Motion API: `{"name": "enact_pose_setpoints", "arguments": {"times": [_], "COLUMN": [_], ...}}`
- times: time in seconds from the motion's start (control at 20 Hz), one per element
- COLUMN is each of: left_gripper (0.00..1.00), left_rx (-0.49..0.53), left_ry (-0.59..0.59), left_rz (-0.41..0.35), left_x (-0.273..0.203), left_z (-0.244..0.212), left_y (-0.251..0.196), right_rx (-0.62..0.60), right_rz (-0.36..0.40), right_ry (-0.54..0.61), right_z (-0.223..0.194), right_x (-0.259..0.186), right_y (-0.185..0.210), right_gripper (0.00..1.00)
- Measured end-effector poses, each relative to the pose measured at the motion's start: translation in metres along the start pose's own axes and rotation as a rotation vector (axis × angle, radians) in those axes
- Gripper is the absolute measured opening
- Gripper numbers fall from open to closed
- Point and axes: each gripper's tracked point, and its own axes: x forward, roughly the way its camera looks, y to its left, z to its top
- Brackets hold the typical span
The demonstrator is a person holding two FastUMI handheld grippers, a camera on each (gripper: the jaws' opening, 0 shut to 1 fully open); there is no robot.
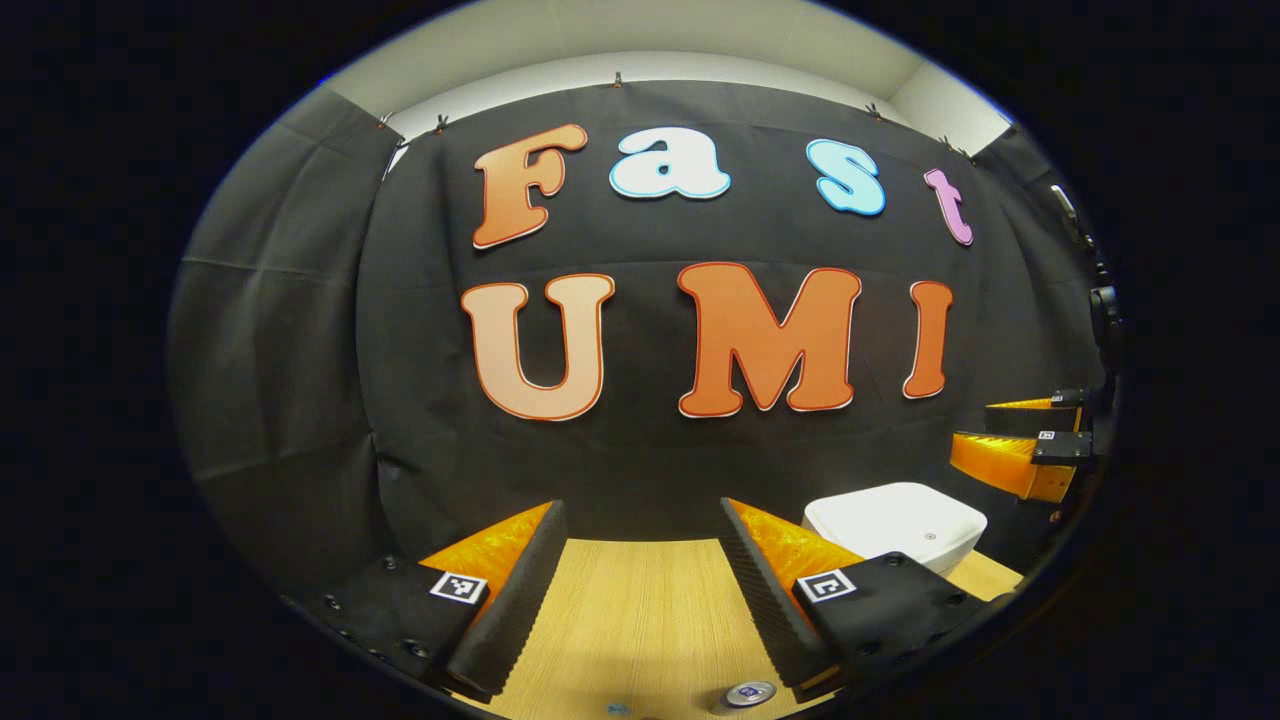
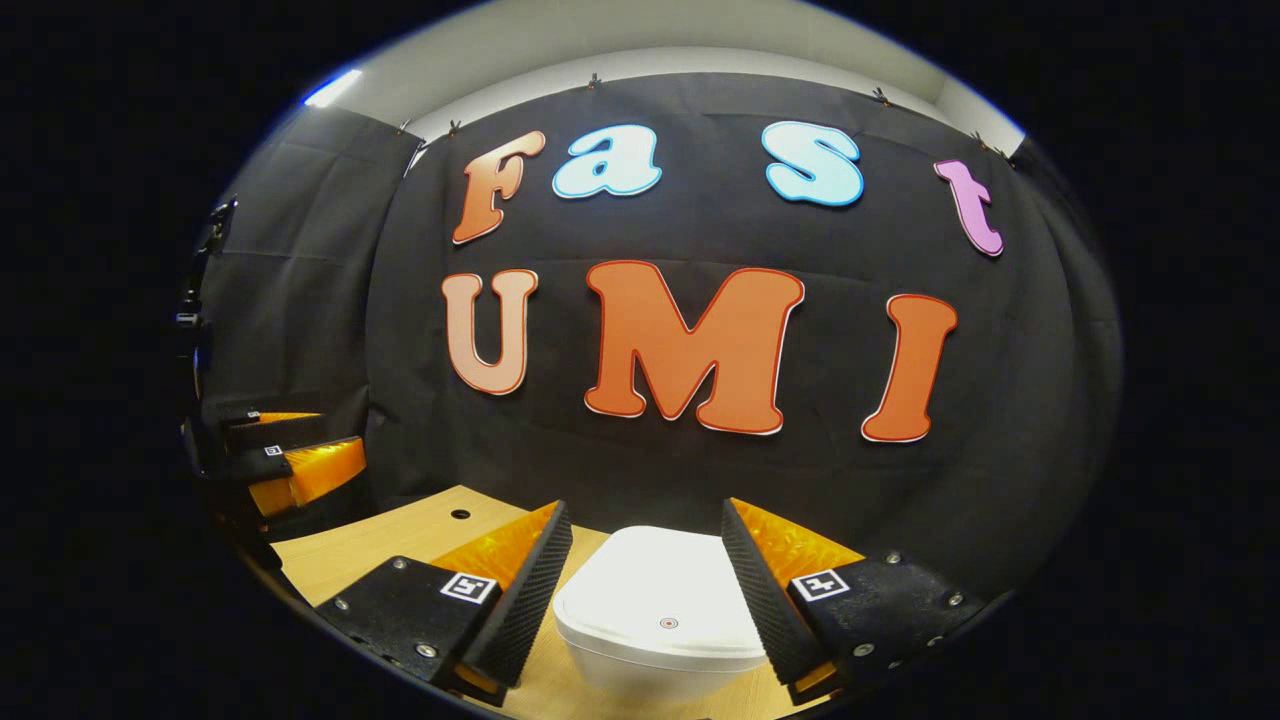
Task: Press the lid of the desktop garbage bin to open it, pick up the crumpled paper on the desktop and throw it into the bin, then pick up the pop can on the desktop and drop it into the bin, and finally close the garbage bin lid.
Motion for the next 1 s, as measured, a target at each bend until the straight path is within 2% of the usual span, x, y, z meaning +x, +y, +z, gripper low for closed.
{"name": "enact_pose_setpoints", "arguments": {"times": [0.1,0.2,0.25,0.3,0.35,0.4,0.45,0.55,0.6,1.0], "left_gripper": [0.97,0.97,0.97,0.97,0.97,0.97,0.97,0.97,0.97,0.97], "left_rx": [0.002,-0.001,-0.002,0.000,0.004,0.010,0.014,0.017,0.018,0.014], "left_ry": [0.003,0.011,0.015,0.019,0.021,0.023,0.024,0.029,0.032,0.069], "left_rz": [0.005,0.013,0.017,0.024,0.029,0.037,0.044,0.058,0.064,0.118], "left_x": [0.000,0.000,-0.002,-0.004,-0.006,-0.008,-0.009,-0.013,-0.015,-0.029], "left_z": [-0.002,-0.005,-0.006,-0.008,-0.008,-0.008,-0.008,-0.010,-0.011,-0.025], "left_y": [-0.001,0.000,0.000,0.001,0.003,0.005,0.007,0.010,0.012,0.024], "right_rx": [0.002,0.018,0.029,0.036,0.035,0.024,0.008,0.003,0.012,0.024], "right_rz": [-0.009,0.007,0.018,0.033,0.035,0.029,0.019,0.032,0.056,0.064], "right_ry": [0.027,0.070,0.088,0.102,0.111,0.114,0.121,0.147,0.161,0.315], "right_z": [-0.008,-0.020,-0.025,-0.029,-0.033,-0.035,-0.039,-0.050,-0.057,-0.109], "right_x": [0.003,0.006,0.006,0.008,0.009,0.011,0.013,0.014,0.014,0.021], "right_y": [-0.006,-0.006,-0.006,-0.005,-0.005,-0.007,-0.010,-0.006,-0.001,-0.003], "right_gripper": [0.87,0.78,0.66,0.60,0.44,0.36,0.19,0.01,0.01,0.01]}}
